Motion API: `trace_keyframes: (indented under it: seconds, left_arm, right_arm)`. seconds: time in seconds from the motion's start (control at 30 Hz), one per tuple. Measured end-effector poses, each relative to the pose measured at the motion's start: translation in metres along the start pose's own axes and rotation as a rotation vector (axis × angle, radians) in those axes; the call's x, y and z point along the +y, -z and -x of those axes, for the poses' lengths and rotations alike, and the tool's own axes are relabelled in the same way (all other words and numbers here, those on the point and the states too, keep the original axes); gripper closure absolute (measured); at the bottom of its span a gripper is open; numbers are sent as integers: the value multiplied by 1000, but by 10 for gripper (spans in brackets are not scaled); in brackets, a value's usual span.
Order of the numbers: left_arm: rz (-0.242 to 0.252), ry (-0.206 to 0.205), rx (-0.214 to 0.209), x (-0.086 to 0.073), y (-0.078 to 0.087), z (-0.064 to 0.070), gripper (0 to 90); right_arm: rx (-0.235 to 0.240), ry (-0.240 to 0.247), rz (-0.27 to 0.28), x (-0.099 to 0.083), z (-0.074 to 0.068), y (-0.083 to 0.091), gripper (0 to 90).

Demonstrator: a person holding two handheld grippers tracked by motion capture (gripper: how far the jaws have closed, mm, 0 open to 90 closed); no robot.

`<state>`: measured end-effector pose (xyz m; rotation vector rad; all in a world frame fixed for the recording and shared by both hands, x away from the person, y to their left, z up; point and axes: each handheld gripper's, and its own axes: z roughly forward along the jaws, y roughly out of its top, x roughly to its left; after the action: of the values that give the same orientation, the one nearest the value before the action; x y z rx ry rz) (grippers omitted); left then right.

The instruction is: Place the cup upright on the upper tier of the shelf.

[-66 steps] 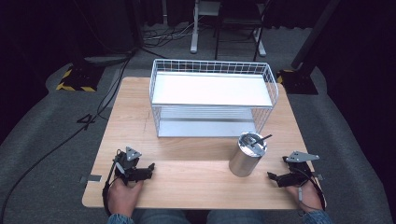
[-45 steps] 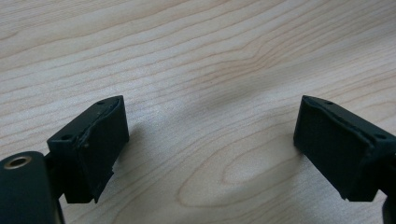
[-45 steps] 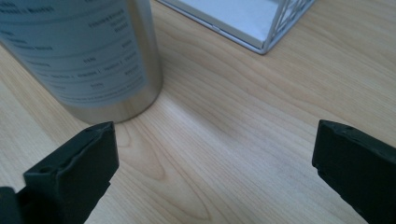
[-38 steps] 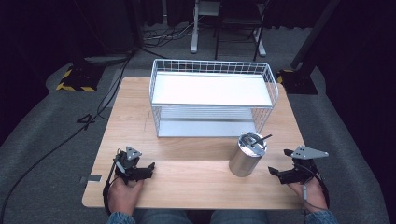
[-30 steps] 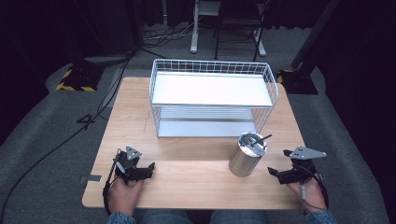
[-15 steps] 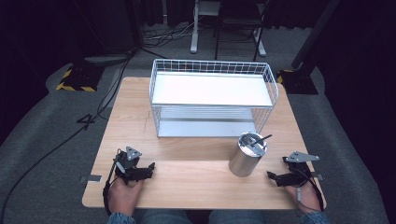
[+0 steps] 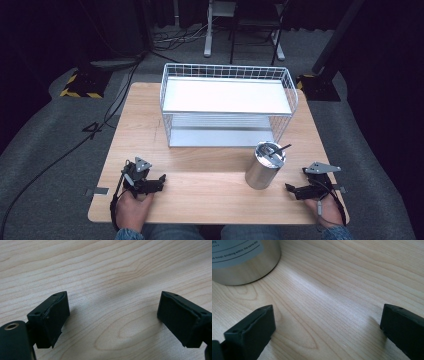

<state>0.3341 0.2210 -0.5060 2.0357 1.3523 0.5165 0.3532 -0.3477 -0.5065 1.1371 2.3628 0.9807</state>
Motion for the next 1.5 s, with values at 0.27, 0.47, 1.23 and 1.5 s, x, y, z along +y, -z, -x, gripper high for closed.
trace_keyframes:
  seconds: [0.27,0.47,1.23,1.5]
  left_arm:
    - [-1,-1,-1,0,0,0,112]
    - [0,0,0,0,0,0,112]
    - [-1,-1,-1,0,0,0,112]
    - [-1,-5,-2,1,0,-1,110]
  right_arm:
    - [5,-3,0,1,1,0,7]
    - [1,5,15,6,-1,6,19]
    - [62,65,163,49,-21,44,17]
    - [112,64,218,64,-34,44,9]
